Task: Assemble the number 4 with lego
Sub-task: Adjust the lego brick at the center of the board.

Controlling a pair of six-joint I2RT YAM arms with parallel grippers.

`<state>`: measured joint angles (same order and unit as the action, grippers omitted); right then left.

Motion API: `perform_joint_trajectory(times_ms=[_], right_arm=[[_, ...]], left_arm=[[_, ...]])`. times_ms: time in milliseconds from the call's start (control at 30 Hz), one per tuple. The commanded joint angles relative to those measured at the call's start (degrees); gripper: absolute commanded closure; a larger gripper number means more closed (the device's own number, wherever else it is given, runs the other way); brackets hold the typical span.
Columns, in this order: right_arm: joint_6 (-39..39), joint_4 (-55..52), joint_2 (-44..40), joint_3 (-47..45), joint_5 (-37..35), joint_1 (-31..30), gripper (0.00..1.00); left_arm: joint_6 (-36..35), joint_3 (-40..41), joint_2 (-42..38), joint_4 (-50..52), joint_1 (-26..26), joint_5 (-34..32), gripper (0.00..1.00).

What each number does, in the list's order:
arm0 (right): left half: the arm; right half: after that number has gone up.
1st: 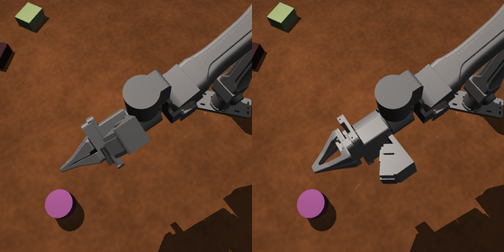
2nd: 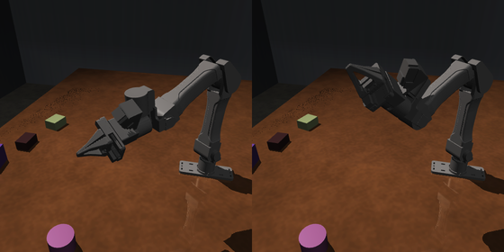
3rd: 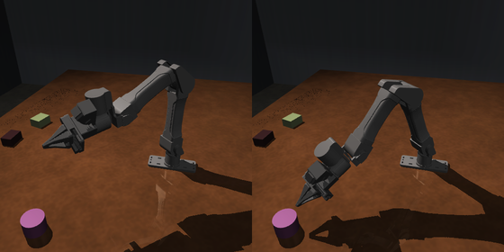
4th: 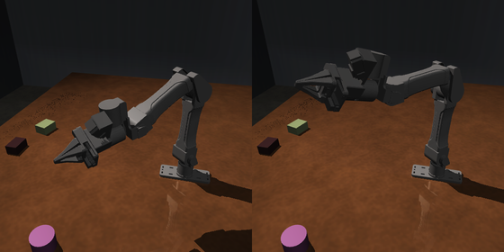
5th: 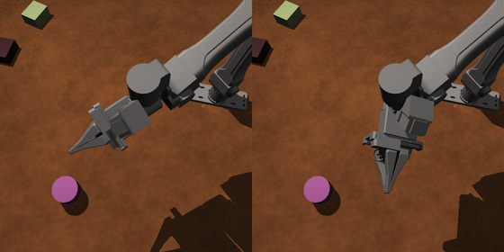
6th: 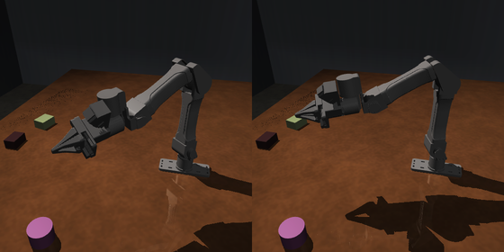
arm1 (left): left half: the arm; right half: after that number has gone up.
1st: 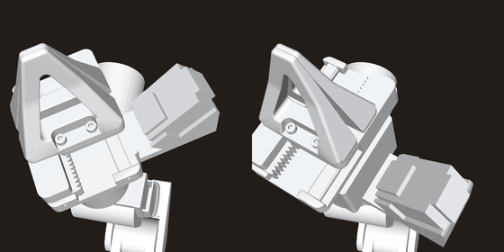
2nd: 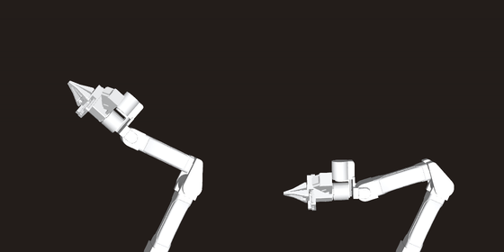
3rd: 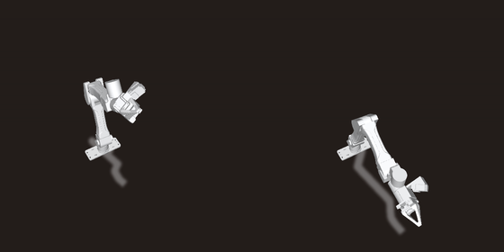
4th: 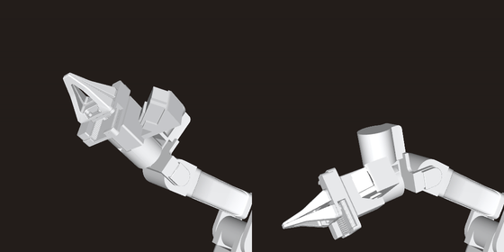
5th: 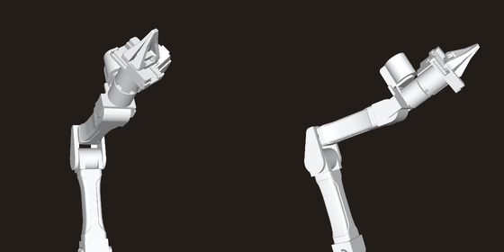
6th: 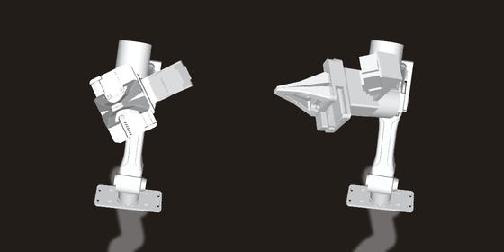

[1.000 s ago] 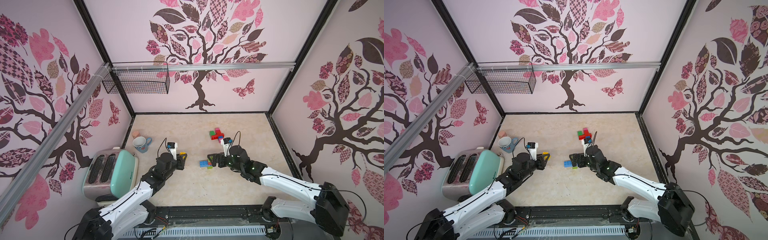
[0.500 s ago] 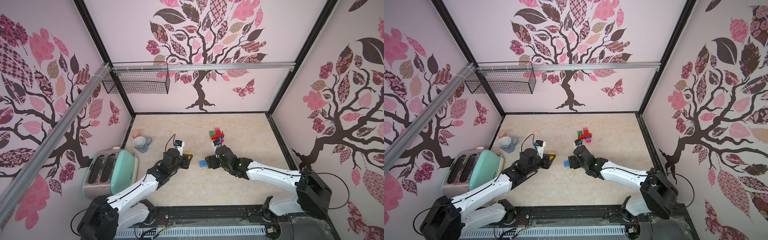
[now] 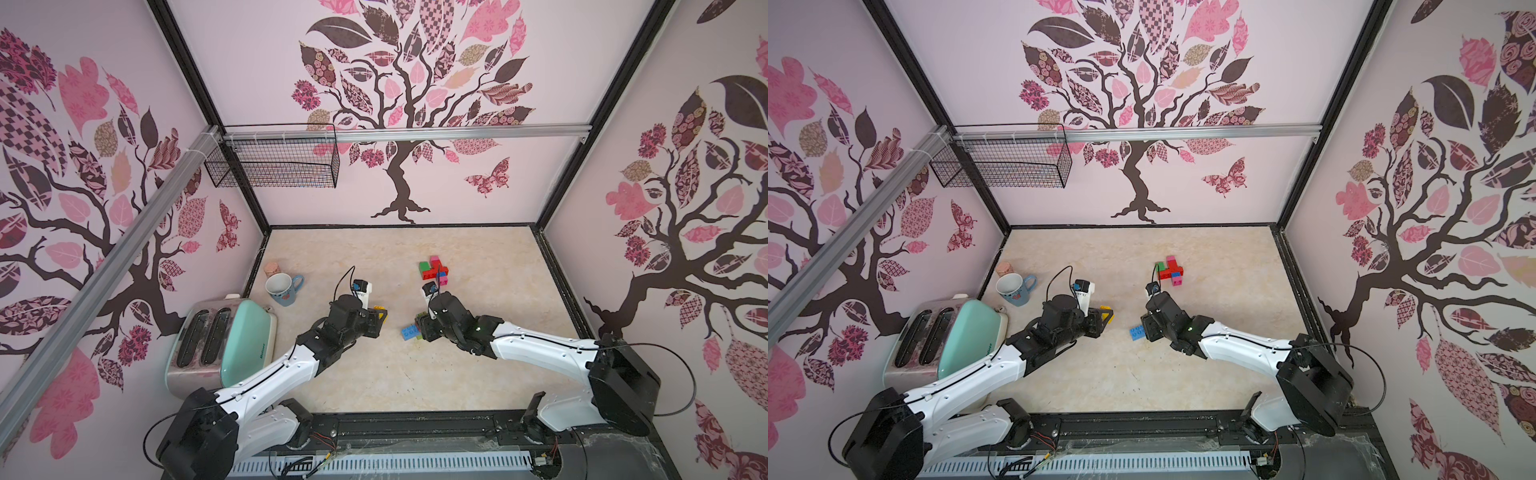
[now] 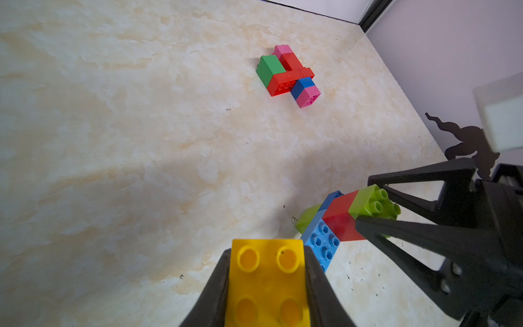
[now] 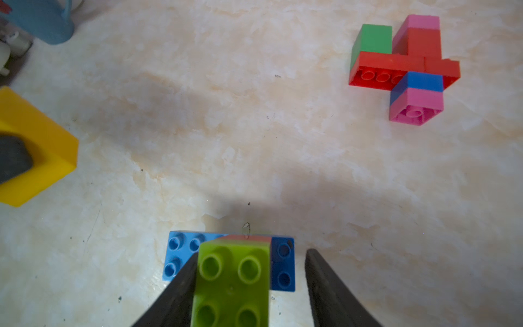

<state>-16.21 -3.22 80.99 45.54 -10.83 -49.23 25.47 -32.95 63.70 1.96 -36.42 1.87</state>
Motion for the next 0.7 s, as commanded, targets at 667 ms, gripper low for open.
perform_joint_trajectory(times_ms=[667], right_arm=[[8.9,-4.5,7.0,0.8,-1.5,-0.7,0.71]], left_arm=[[-1.8,-1.6,-1.2,0.2,-0.2,-0.7,1.0]])
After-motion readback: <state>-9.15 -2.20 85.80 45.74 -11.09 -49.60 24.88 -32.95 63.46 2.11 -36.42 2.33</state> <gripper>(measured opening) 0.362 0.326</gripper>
